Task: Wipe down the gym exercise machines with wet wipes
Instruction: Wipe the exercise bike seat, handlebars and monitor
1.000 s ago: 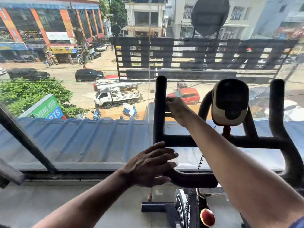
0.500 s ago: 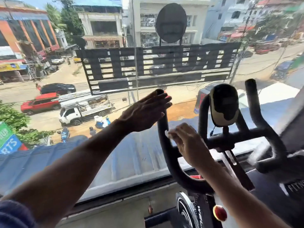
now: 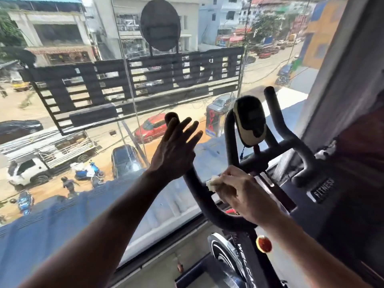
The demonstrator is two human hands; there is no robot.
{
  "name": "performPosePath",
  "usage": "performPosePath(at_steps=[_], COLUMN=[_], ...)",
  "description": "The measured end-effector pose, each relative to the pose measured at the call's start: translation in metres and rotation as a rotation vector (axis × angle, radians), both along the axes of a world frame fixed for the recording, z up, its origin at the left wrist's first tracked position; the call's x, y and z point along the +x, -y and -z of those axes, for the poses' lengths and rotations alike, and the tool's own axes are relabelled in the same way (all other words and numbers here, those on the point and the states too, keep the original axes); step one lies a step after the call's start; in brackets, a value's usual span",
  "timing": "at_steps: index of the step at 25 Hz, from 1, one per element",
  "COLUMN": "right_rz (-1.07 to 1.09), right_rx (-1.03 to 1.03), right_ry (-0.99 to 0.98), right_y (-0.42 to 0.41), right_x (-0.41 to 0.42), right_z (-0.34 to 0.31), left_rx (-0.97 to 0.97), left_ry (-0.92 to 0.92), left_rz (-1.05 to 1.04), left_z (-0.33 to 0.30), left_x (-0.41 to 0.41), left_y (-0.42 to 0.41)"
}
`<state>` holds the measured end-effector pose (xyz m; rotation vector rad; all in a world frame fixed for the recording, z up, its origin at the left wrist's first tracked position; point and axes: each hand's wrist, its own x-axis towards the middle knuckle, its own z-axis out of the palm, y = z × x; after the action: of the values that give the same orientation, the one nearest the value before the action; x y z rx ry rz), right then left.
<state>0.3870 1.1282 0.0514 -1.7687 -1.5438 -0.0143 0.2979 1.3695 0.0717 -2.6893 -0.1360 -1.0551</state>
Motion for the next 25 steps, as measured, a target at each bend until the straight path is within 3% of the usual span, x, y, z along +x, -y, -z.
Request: performPosePath(at_steps=[3, 7, 13, 20, 25], right_rz=[0.334, 0.545, 0.536, 0.650, 0.599], right_rx=[0.280, 0.382, 0.420, 0.527, 0.562], right_ry=[-0.133, -0.076, -0.020, -0.280, -0.228], right_y=[0.022, 0.039, 0.014, -0.020, -0.033], right_x=[0.028, 0.074, 0.109, 0.149, 0.174], right_z=[-0.013, -0.011, -0.015, 0.007, -0.021], left_rx=[-0.162, -0.334, -0.397, -0.373, -0.340], left_ry=[-0.093, -0.338, -0.268, -0.266, -0.238], left_rz=[0.028, 0.104, 0.002, -0.085, -0.089], left_z=[0.011, 0.023, 0.016, 0.022, 0.021], left_x=[0.011, 0.039, 0.060, 0.066, 0.069], left_y=[0.038, 0.086, 0.084, 0.090, 0.090])
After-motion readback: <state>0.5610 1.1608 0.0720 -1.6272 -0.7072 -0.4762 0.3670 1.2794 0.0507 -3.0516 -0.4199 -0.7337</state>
